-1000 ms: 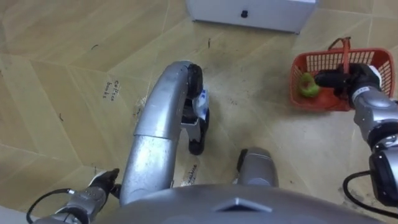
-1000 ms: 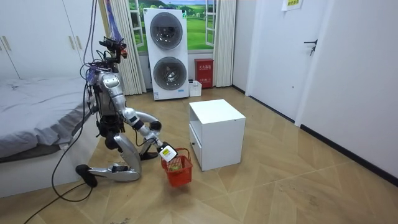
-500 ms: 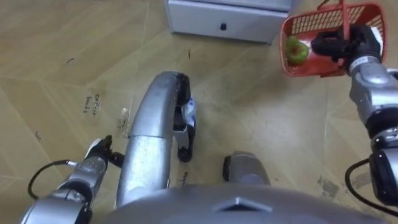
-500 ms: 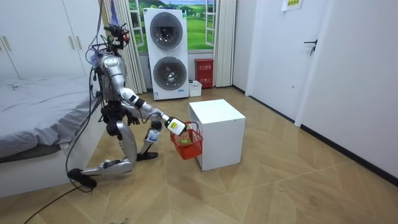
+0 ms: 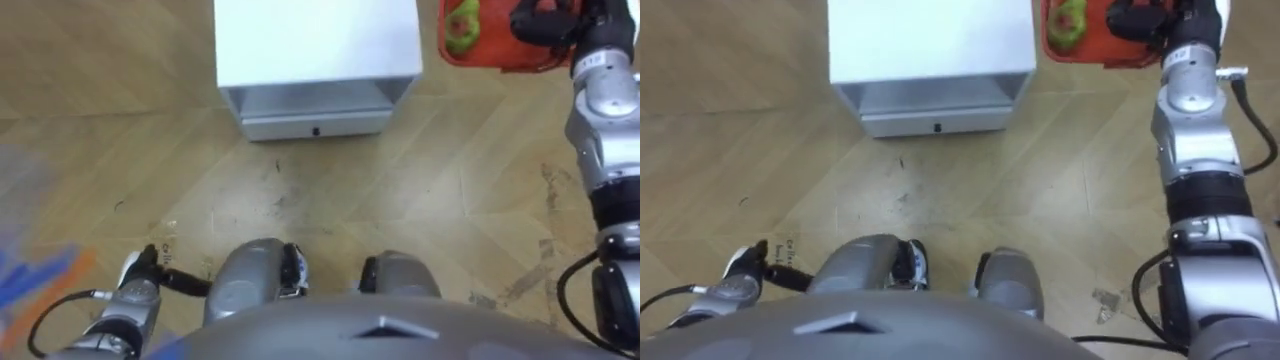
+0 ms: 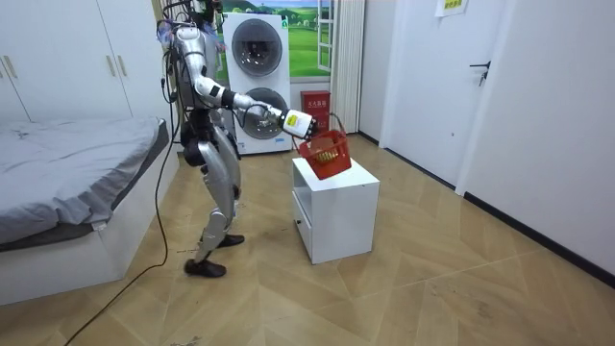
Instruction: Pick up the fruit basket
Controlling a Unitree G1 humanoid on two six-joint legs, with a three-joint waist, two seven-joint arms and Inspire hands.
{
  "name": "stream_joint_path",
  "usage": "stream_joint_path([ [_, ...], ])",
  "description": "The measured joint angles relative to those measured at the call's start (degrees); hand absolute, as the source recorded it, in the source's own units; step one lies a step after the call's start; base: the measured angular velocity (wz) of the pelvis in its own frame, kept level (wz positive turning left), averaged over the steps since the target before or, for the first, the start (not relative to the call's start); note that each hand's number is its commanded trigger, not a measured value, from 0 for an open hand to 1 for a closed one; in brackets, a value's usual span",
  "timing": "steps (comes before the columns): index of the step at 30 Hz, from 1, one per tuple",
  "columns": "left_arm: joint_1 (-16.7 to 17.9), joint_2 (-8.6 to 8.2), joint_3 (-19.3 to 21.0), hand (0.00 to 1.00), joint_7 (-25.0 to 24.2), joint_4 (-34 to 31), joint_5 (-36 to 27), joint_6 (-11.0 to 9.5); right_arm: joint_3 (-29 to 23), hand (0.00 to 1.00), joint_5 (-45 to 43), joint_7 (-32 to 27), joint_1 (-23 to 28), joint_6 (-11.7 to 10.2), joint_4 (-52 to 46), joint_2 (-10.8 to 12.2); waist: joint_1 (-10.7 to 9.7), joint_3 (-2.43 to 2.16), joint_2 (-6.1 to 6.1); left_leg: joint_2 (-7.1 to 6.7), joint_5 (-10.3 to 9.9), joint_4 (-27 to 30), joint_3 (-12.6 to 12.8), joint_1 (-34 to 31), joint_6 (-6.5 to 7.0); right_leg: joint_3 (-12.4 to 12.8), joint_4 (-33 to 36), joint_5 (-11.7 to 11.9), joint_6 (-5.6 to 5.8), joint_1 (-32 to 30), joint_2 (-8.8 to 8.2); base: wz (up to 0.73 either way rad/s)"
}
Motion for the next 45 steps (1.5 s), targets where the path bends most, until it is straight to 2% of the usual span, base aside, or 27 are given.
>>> stream_joint_path([
  [1,0.7,-0.15,0.5,0.0,0.1,-0.8,0.0,0.1,0.0,1.0,0.0,-0.1,0.3,0.0,-0.6,0.1,0.2,-0.2,-0.09,0.23,0.4,-1.6,-0.3,1.2,-0.66,-0.6,-1.9,0.7,-0.39,1.3,0.45,0.12],
  [2,1.9,-0.19,2.0,0.0,0.2,-2.1,0.1,0.2,-0.2,1.0,-0.2,-0.2,0.6,0.1,-2.2,0.5,0.0,-0.27,0.03,0.44,1.4,-5.0,-1.7,3.2,-1.51,-2.0,-5.5,2.2,-0.91,4.3,1.54,0.2],
  [3,2.2,-0.3,3.2,0.0,0.2,-2.6,0.1,0.4,-0.7,1.0,-0.2,-0.2,1.3,0.1,-4.2,0.7,-0.4,-0.25,-0.2,0.57,2.9,-8.2,-2.1,4.8,-2.11,-2.5,-9.0,3.5,-1.37,6.3,2.25,0.28],
  [5,3.2,-1.03,4.6,0.0,0.1,-3.5,0.1,1.0,-1.6,1.0,-0.1,0.0,1.3,0.1,-5.2,0.7,-0.5,-0.2,-0.43,0.81,4.4,-10.7,-2.6,6.8,-2.79,-2.5,-13.3,5.2,-1.85,9.3,3.26,0.18],
  [6,4.4,-1.17,4.6,0.0,-0.2,-4.8,0.0,1.4,-1.9,1.0,-0.3,0.0,1.3,0.4,-5.7,0.8,-0.7,0.02,-0.79,1.08,4.5,-8.1,-2.2,6.3,-2.81,-1.7,-16.1,6.0,-2.24,12.1,3.67,0.22],
  [7,5.1,-1.09,4.7,0.0,-0.3,-5.6,0.0,1.4,-2.0,1.0,-0.2,0.0,1.3,0.5,-5.9,1.0,-1.1,0.47,-1.44,0.79,3.8,-6.2,-1.5,4.9,-3.42,-0.2,-17.4,6.2,-2.43,13.4,3.61,0.48],
  [8,5.9,-1.41,4.8,0.0,-1.0,-6.6,0.0,1.5,-2.8,1.0,-0.2,0.2,1.2,0.6,-6.7,1.2,-2.1,0.27,-1.84,0.3,4.6,-9.7,-1.9,2.5,-3.68,1.8,-18.3,6.2,-2.44,14.2,3.74,0.45],
  [9,5.5,-1.89,4.8,0.0,-1.5,-7.1,0.0,1.6,-4.1,1.0,-0.3,0.5,1.2,0.7,-7.0,1.2,-1.9,0.1,-1.39,0.37,11.1,-13.5,-1.4,0.6,-1.6,2.6,-18.2,6.1,-2.26,14.0,4.11,0.23],
  [10,5.8,-1.92,5.2,0.0,-1.7,-7.2,0.0,1.6,-4.2,1.0,-0.3,0.6,1.4,0.9,-7.0,1.7,-1.1,-0.14,-2.2,0.48,11.9,-13.8,-0.5,1.5,-1.81,2.5,-18.4,6.0,-1.84,14.0,3.66,-0.18],
  [11,5.9,-2.22,5.7,0.0,-2.0,-7.0,0.0,1.7,-4.0,1.0,-0.7,1.9,1.5,1.3,-8.2,1.8,0.1,-0.12,-2.44,0.39,12.1,-14.5,0.0,2.4,-1.71,0.9,-18.9,6.3,-1.17,14.3,3.43,-0.26],
  [12,5.7,-2.26,5.8,0.0,-2.1,-6.7,0.0,1.8,-4.0,1.0,-0.8,2.2,1.5,1.4,-9.1,1.8,0.1,0.01,-2.34,0.35,12.1,-14.5,-0.5,2.7,-1.7,-0.4,-18.9,6.3,-0.97,14.2,3.38,-0.19],
  [13,5.6,-2.28,6.1,0.0,-2.3,-6.7,0.0,2.0,-4.0,1.0,-0.9,2.8,1.5,1.4,-10.7,1.9,0.6,0.36,-1.81,0.39,12.1,-14.5,-3.7,3.2,-1.72,-2.4,-19.3,6.2,-0.21,13.9,3.39,-0.22],
  [14,5.6,-2.35,7.0,0.0,-2.4,-6.7,0.0,2.0,-3.9,1.0,-1.6,3.6,1.5,1.4,-12.8,1.9,1.4,0.56,-1.38,0.45,11.9,-14.3,-6.0,3.4,-2.29,-4.5,-21.9,8.0,-1.5,13.0,3.37,-0.27],
  [15,5.9,-2.39,7.2,0.0,-2.5,-6.7,-0.1,2.3,-3.7,1.0,-2.0,3.8,2.0,1.3,-14.5,1.9,1.7,0.37,-0.82,0.64,11.8,-14.4,-6.4,4.0,-2.71,-5.6,-21.7,9.1,-1.88,13.9,3.47,-0.23],
  [18,6.6,-2.67,8.1,0.0,-2.7,-6.7,-0.2,2.7,-3.4,1.0,-2.0,5.2,2.3,1.9,-15.0,2.2,1.7,0.45,-0.09,0.66,12.1,-16.5,-6.0,7.4,-3.29,-6.0,-21.6,9.1,-1.88,16.2,3.69,-0.03],
  [23,6.5,-3.51,8.7,0.0,-4.0,-6.8,0.0,2.7,-2.4,1.0,-2.1,8.8,2.6,3.1,-15.8,2.9,1.7,0.53,-0.2,0.47,12.6,-19.1,-6.0,8.9,-4.11,-6.7,-21.3,8.9,-2.0,16.6,3.97,0.02],
  [25,6.5,-3.51,8.7,0.0,-4.2,-6.6,0.0,2.7,-1.6,1.0,-2.2,9.6,2.4,3.4,-15.8,3.1,2.0,0.51,-0.27,0.32,12.6,-19.2,-6.0,9.0,-4.11,-6.7,-21.0,8.9,-1.95,16.2,4.11,0.02],
  [27,6.5,-3.2,8.7,0.0,-4.6,-6.3,0.0,2.5,-1.3,1.0,-2.4,11.3,2.4,3.4,-15.8,3.6,3.3,0.49,-0.56,0.24,12.5,-19.2,-6.0,8.9,-3.96,-6.9,-20.2,8.9,-1.91,15.9,3.9,-0.08],
  [31,7.0,-2.98,8.9,0.0,-4.9,-5.9,0.6,2.5,-0.6,1.0,-3.0,12.7,2.4,3.4,-15.9,5.4,3.5,0.36,-1.0,-0.21,12.3,-18.6,-6.1,9.0,-3.55,-7.4,-20.2,8.8,-1.84,16.7,3.6,0.04],
  [33,7.0,-3.09,8.9,0.0,-5.8,-5.6,0.6,2.6,-0.1,1.0,-4.4,13.3,2.4,3.4,-16.0,6.4,4.2,0.49,-0.8,-0.23,12.0,-18.2,-6.1,8.7,-3.29,-7.5,-19.9,8.8,-1.76,16.6,3.49,0.0],
  [36,6.8,-3.13,8.8,0.0,-6.5,-5.5,0.5,2.5,0.3,1.0,-4.4,14.1,2.4,3.4,-16.0,6.7,4.4,0.69,-0.38,-0.42,11.4,-17.7,-6.0,8.4,-3.18,-7.5,-19.3,8.6,-1.42,16.5,3.22,0.04],
  [39,6.8,-3.13,7.6,0.0,-7.4,-5.5,0.5,2.7,2.4,1.0,-4.2,15.6,2.5,3.6,-16.1,6.9,4.9,0.72,0.75,-0.64,10.5,-16.4,-5.2,7.9,-2.5,-7.6,-16.1,7.8,-0.27,14.9,2.08,-0.07],
  [41,6.7,-3.14,7.7,0.0,-7.5,-5.6,0.6,2.7,3.9,1.0,-4.4,16.7,2.6,4.2,-16.1,7.5,4.9,0.71,0.78,-0.81,10.1,-16.3,-4.5,8.1,-1.85,-7.5,-13.9,7.4,0.15,14.0,1.2,-0.13],
  [43,6.6,-3.11,7.6,0.0,-7.6,-5.0,0.6,2.6,5.3,1.0,-5.1,17.5,3.0,4.6,-16.0,7.9,4.9,0.76,1.0,-1.54,9.7,-16.0,-4.5,8.2,-1.34,-7.6,-9.2,7.1,0.55,12.3,0.19,-0.03],
  [45,5.2,-2.6,6.4,0.0,-8.2,-3.6,0.6,2.6,7.2,1.0,-7.0,18.1,3.4,4.6,-14.6,8.2,4.8,0.79,1.03,-1.81,9.0,-15.0,-4.6,8.3,0.01,-7.3,-0.6,7.2,0.57,8.7,-1.81,0.08],
])
